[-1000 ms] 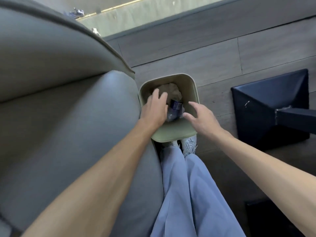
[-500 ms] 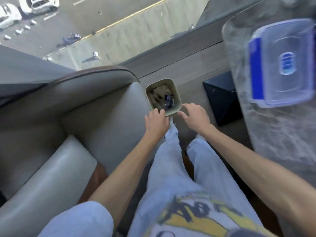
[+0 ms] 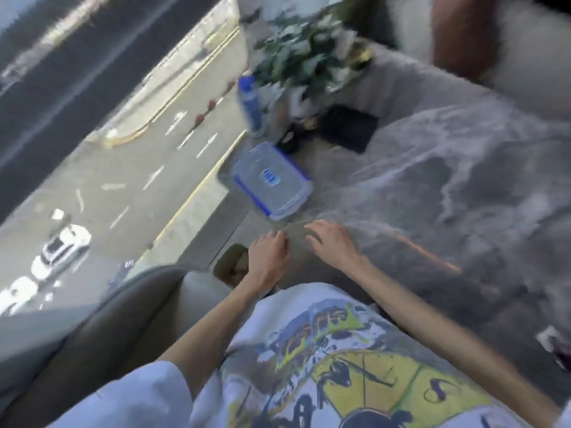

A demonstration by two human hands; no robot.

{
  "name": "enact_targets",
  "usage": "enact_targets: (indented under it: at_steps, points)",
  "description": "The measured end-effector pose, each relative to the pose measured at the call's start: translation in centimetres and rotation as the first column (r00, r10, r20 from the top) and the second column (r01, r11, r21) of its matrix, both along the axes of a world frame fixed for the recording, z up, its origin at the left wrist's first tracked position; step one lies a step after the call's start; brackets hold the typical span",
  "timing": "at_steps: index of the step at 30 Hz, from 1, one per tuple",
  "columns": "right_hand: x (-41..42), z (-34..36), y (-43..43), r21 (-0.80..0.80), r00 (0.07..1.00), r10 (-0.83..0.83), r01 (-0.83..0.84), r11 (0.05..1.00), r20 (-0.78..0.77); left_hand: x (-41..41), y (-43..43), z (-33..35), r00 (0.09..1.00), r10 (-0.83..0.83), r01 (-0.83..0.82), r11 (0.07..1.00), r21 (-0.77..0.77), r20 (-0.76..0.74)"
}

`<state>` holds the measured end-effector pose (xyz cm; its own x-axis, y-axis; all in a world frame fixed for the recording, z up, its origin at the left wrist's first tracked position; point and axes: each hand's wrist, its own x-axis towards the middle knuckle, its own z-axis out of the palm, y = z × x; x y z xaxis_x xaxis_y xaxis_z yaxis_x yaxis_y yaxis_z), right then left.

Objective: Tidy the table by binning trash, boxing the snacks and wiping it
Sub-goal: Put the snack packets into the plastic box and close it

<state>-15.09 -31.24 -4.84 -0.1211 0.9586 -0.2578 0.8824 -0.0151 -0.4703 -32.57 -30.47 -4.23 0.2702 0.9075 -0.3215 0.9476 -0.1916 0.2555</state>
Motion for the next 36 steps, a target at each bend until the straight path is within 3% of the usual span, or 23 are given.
enact_targets:
  at_steps: [4,9,14,17,22,29,33,36]
  points:
    - [12.6,2.3,-5.8,0.051,0.935,-0.354,0.354,0.934,-0.016,12.3,-0.3,1.7,0.962,-0.272,0.272,0.962,0.016,-0.006]
    - [26.3,3.1,-18.4,0.078,0.674,-0.735,0.738,0.670,-0.071,28.1,-5.2,2.2,0.838,-0.545,0.545,0.838,0.002,-0.001]
    - [33.9,3.8,-28.2,0.056,0.450,-0.893,0.892,0.448,-0.027,38.6,-10.2,2.9,0.748,-0.662,0.662,0.749,0.006,0.043]
    - [35.2,4.0,-29.3,0.036,0.402,-0.916,0.915,0.401,-0.012,40.3,-10.2,3.6,0.773,-0.630,0.629,0.777,0.040,0.082]
    - [32.2,3.2,-22.7,-0.009,0.505,-0.857,0.861,0.509,-0.101,35.8,-4.7,4.4,0.872,-0.477,0.469,0.878,0.090,0.112]
    - [20.9,2.7,-5.2,-0.136,0.700,-0.670,0.659,0.740,-0.249,19.5,6.8,5.0,0.990,-0.133,0.125,0.980,0.152,0.048]
    - [13.4,2.3,4.1,-0.186,0.796,-0.533,0.500,0.846,-0.286,9.1,12.2,4.5,0.977,0.154,-0.183,0.960,0.213,0.148]
    - [8.0,1.4,9.5,-0.248,0.803,-0.485,0.421,0.873,-0.346,2.7,14.1,4.0,0.912,0.375,-0.401,0.900,0.173,0.166]
